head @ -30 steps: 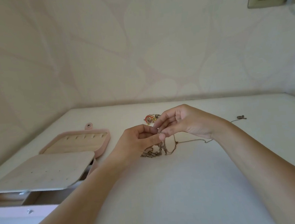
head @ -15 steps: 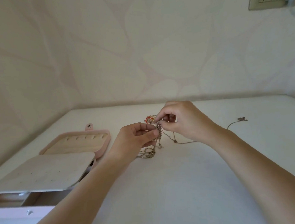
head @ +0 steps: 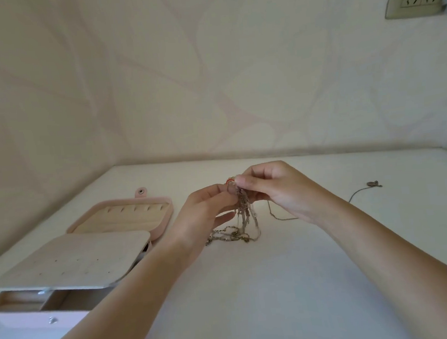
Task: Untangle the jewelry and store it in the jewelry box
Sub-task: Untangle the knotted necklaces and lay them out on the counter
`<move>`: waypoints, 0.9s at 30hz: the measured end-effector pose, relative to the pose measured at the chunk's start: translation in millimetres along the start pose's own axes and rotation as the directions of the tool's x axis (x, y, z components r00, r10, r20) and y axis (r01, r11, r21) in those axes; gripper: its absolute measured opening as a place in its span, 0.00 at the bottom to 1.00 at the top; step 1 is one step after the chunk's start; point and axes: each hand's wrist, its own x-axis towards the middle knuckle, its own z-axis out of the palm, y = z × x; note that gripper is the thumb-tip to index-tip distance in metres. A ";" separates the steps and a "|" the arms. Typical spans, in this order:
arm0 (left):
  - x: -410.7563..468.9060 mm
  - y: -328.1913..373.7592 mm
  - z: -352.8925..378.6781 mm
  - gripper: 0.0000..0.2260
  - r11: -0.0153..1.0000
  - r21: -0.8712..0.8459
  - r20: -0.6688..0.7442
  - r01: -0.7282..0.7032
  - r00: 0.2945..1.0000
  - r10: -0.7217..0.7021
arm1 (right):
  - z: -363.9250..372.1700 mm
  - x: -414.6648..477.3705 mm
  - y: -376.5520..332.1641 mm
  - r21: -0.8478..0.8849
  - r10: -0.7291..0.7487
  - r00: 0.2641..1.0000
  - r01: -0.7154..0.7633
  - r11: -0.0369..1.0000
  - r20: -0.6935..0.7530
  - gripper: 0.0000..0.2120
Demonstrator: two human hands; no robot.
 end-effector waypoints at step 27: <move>-0.9 2.2 3.9 0.02 0.989 -0.105 0.036 0.105 0.994 -0.102 | -5.3 1.5 6.7 0.098 0.159 0.936 -0.199 0.975 0.314 0.32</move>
